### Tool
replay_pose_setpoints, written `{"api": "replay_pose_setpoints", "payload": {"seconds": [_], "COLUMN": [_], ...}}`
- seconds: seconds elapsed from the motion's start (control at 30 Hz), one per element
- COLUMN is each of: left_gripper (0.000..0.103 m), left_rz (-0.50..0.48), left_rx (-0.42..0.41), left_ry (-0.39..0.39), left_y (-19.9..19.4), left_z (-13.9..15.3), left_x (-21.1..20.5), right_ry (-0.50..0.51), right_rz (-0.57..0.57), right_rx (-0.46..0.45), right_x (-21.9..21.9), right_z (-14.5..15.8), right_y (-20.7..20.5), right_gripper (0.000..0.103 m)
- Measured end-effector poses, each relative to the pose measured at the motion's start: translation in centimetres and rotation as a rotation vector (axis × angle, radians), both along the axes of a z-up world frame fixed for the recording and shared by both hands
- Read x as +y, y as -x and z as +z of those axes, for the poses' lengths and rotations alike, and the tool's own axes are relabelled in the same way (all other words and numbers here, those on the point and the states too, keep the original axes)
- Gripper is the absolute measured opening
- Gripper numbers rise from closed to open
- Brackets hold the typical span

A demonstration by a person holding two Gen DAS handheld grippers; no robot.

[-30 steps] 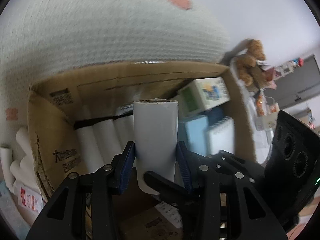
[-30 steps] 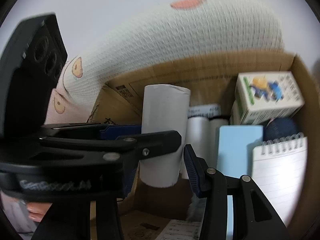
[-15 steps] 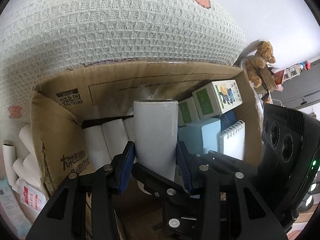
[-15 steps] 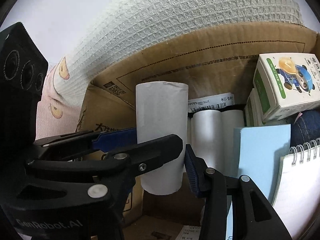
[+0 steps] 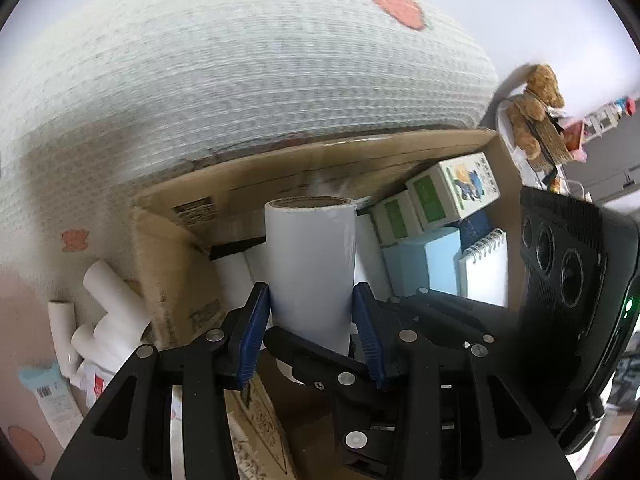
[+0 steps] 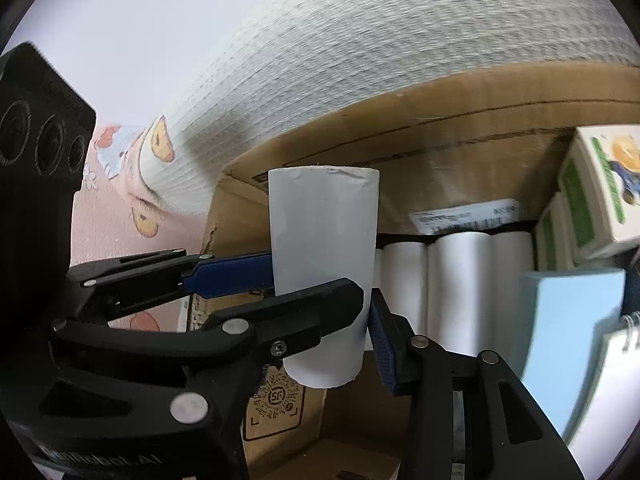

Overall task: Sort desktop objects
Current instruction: 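Lower the tube beside the paper rolls and open the right tool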

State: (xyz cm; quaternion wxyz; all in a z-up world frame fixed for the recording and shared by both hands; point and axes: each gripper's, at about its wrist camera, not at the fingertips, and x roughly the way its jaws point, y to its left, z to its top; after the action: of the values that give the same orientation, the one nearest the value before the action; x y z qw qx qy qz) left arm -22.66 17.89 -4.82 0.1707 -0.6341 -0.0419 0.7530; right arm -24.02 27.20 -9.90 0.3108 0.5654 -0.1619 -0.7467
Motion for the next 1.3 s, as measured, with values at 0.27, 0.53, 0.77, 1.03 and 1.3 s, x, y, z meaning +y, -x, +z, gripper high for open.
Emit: {"api": "replay_pose_setpoints", "payload": {"seconds": [0.27,0.53,0.77,1.03,1.3], "left_gripper": [0.043,0.0,0.0,0.0,0.0], "left_rz": [-0.038,-0.087,-0.103,-0.067,-0.062], "left_rx": [0.124,0.073,0.033,0.053,0.096], "left_ry": [0.103,0.09,0.122,0.168,0.216], "left_y": [-0.7,0.1,1.2,1.4,1.0], "left_z": [1.4,0.7,-1.0,-0.9,-0.1], "left_x": [-1.1,-1.2,-1.2,-1.8,-2.6], "right_ry": [0.015,-0.037,-0.031,-0.07,-0.166], "right_rz": [0.003,0.015,0.016,0.046,0.097], "right_rx": [-0.046,-0.069,-0.157,-0.221,-0.229], "right_x": [-3.6,-4.5,-4.6,-7.8,-10.3], "right_z": [-1.0,-2.0,-3.9,-3.9,-4.7], "right_y": [-1.3,-1.7,-1.3,1.1,1.0], "right_gripper": [0.04,0.04,0.04,0.04,0.04]}}
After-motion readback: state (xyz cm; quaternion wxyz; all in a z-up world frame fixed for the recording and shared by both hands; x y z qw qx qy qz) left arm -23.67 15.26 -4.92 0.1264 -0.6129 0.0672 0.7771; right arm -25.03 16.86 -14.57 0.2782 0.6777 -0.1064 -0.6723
